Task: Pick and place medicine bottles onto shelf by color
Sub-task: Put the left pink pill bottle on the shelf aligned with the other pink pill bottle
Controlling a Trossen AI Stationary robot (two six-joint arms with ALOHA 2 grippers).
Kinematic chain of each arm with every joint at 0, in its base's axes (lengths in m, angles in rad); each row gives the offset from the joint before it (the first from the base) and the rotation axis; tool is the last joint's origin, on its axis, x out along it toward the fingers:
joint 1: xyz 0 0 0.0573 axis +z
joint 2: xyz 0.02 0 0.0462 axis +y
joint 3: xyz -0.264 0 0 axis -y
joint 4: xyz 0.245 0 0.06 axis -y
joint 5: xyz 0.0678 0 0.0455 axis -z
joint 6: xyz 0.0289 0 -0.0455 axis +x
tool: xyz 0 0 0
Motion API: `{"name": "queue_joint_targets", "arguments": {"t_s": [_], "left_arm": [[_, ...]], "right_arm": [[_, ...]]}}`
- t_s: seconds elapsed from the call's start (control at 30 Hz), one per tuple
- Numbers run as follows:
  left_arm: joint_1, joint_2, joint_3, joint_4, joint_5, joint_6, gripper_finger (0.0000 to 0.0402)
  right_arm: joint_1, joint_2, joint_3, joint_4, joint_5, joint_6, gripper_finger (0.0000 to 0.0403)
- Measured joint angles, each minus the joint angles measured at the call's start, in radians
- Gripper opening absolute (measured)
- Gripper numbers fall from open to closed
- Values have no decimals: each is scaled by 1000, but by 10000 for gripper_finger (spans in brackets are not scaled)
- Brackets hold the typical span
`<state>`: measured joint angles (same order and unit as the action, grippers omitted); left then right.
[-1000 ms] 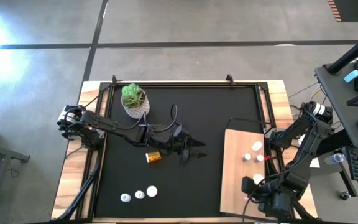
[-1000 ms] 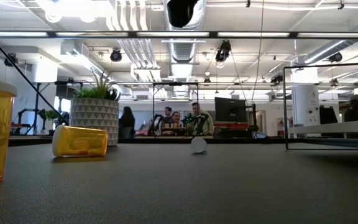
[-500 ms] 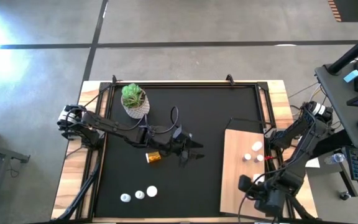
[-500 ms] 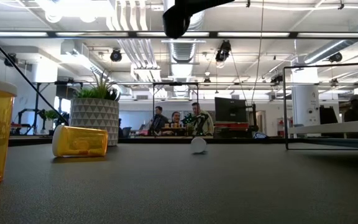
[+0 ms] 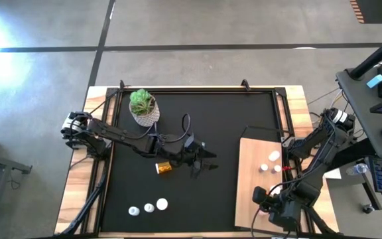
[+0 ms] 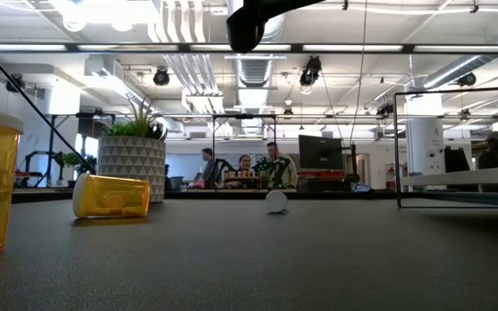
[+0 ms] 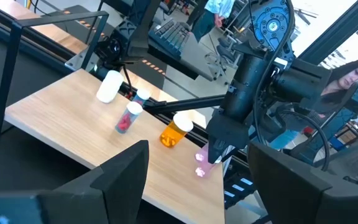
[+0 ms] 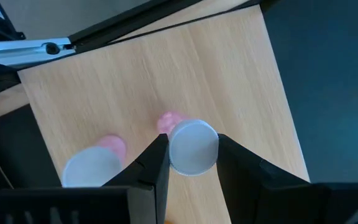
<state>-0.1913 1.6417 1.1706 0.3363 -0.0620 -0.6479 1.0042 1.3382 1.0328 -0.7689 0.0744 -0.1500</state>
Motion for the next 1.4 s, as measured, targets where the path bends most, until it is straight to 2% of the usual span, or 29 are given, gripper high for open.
{"name": "queue_joint_targets", "arguments": {"t_s": [1.03,1.4], "left_arm": [[0,0,0,-1,0,0,256],[0,0,0,-1,0,-1,256]], "right_arm": [[1,0,-9,-11,4,2,142],[1,-1,26,-21,4,42,143]]}}
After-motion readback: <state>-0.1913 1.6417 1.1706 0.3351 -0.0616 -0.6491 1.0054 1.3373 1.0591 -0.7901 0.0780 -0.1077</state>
